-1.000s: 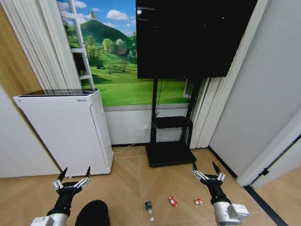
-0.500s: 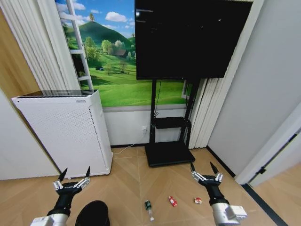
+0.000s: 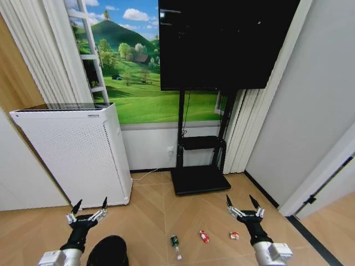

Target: Pick up the trash bin and place the garbage on the floor into it.

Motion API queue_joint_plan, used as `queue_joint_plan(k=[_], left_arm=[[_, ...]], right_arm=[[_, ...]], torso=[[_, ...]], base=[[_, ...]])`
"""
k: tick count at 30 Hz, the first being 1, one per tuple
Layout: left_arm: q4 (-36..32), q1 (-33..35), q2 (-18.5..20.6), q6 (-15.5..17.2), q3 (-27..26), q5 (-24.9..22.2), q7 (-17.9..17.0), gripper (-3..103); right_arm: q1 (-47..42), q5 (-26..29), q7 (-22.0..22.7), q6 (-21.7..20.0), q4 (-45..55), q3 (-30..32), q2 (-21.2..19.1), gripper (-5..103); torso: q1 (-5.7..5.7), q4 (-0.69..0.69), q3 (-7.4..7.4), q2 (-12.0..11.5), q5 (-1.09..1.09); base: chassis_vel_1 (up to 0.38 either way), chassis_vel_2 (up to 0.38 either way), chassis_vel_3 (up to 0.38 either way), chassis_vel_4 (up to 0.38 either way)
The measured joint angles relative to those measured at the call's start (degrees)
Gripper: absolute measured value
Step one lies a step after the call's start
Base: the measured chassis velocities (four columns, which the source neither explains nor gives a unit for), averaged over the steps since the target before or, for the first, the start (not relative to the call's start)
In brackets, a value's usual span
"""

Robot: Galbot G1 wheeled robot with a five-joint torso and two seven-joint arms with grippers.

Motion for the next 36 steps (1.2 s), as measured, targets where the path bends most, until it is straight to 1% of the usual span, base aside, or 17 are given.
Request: queue_joint_plan(k=[3, 4, 5, 9, 12, 13, 17, 18, 22, 24, 25, 26, 28, 32, 34, 36], left_arm=[[-0.36, 0.84, -0.68, 0.12, -0.57, 0.12, 0.15, 100], [-0.66, 1.42, -0.99, 0.15, -0.82, 0.00, 0.34, 100], [-0.67, 1.99, -1.28, 0.10, -1.10, -0.22, 0.82, 100], [0.26, 1.86, -1.25, -0.58, -1.36, -0.35, 1.82, 100], [2.04, 0.38, -0.57, -0.61, -0.88, -0.85, 2.58, 100], [2.11, -0.22, -0.44, -0.21, -0.47, -0.77, 2.80, 100], [1.21, 0.13, -1.18, 0.14, 0.14, -0.23, 3.64, 100], [1.23, 0.62, -1.62, -0.14, 0.35, 0.35, 4.08, 100], [1.27, 1.53, -1.79, -0.55, 0.51, 0.90, 4.41, 100], [1.02, 1.57, -1.71, -0.55, 0.41, 0.83, 4.41, 100], [0.63, 1.58, -1.59, -0.36, 0.26, 0.46, 4.41, 100], [0.63, 1.58, -1.59, -0.36, 0.26, 0.46, 4.41, 100], [0.05, 1.60, -1.28, 0.09, 0.23, -0.11, 4.40, 100], [-0.12, 1.58, -1.13, 0.09, 0.35, -0.14, 4.46, 100], [-0.20, 1.50, -1.17, 0.09, 0.51, -0.12, 4.46, 100], [-0.50, 1.46, -1.44, 0.11, 1.06, 0.13, 4.47, 100]], right_arm=[[0.83, 0.44, 0.21, -0.08, -0.45, -0.32, -0.02, 100], [1.49, 0.51, 0.85, -0.07, -0.84, -0.64, 0.01, 100], [2.98, 0.08, 2.79, 0.63, -1.78, -1.33, 0.24, 100], [4.47, -0.96, 4.14, 0.70, -2.26, -1.60, 0.41, 100], [4.33, -0.61, 4.66, -0.28, -0.86, -0.49, 0.02, 100], [3.41, -0.31, 4.63, -0.27, -0.52, 0.05, -0.53, 100], [2.55, -0.70, 4.03, 1.14, -0.91, 0.74, -0.74, 100], [2.67, -0.88, 3.91, 1.65, -1.42, 0.66, -0.41, 100], [2.95, -2.16, 3.40, 1.87, -2.21, -0.95, 1.00, 100], [2.86, -3.10, 2.70, 2.50, -2.34, -1.61, 1.41, 100], [2.65, -4.37, 1.54, 3.56, -2.35, -1.66, 1.67, 100], [2.65, -4.37, 1.54, 3.56, -2.35, -1.66, 1.67, 100], [1.85, -6.58, -0.97, 5.00, -1.85, -0.94, 1.53, 100], [1.50, -6.05, -2.20, 5.10, -1.56, -0.75, 0.89, 100], [1.57, -5.95, -2.30, 5.23, -1.54, -0.78, 0.70, 100], [1.92, -5.93, -0.73, 4.95, -1.25, -1.22, 0.86, 100]], torso=[[-0.22, 0.01, -0.30, -0.51, 0.00], [-0.36, 0.01, -0.48, -0.82, 0.00], [-0.59, 0.02, -0.78, -1.33, 0.02], [-0.87, 0.02, -1.13, -1.97, 0.02], [-1.26, 0.01, -1.66, -2.90, -0.02], [-1.47, -0.03, -1.94, -3.40, -0.02], [-1.86, -0.02, -2.48, -4.31, 0.00], [-2.03, 0.01, -2.70, -4.70, 0.00], [-2.45, 0.01, -3.28, -5.71, 0.01], [-2.62, 0.01, -3.50, -6.10, 0.00], [-2.77, 0.00, -3.69, -6.45, 0.01], [-2.77, 0.00, -3.69, -6.45, 0.01], [-3.16, -0.01, -4.14, -7.28, -0.01], [-3.44, 0.00, -4.56, -7.98, 0.00], [-3.60, 0.00, -4.80, -8.39, 0.00], [-3.93, 0.01, -5.28, -9.21, 0.00]], base=[[0.000, 0.000, 0.000, 0.000], [0.000, 0.000, 0.000, 0.000], [0.000, 0.000, 0.000, 0.000], [0.000, 0.000, 0.000, 0.000], [0.000, 0.000, 0.000, 0.000], [0.000, 0.000, 0.000, 0.000], [0.000, 0.000, 0.000, 0.000], [0.000, 0.000, 0.000, 0.000], [0.000, 0.000, 0.000, 0.000], [0.000, 0.000, 0.000, 0.000], [0.000, 0.000, 0.000, 0.000], [0.000, 0.000, 0.000, 0.000], [0.000, 0.000, 0.000, 0.000], [0.000, 0.000, 0.000, 0.000], [0.000, 0.000, 0.000, 0.000], [0.000, 0.000, 0.000, 0.000]])
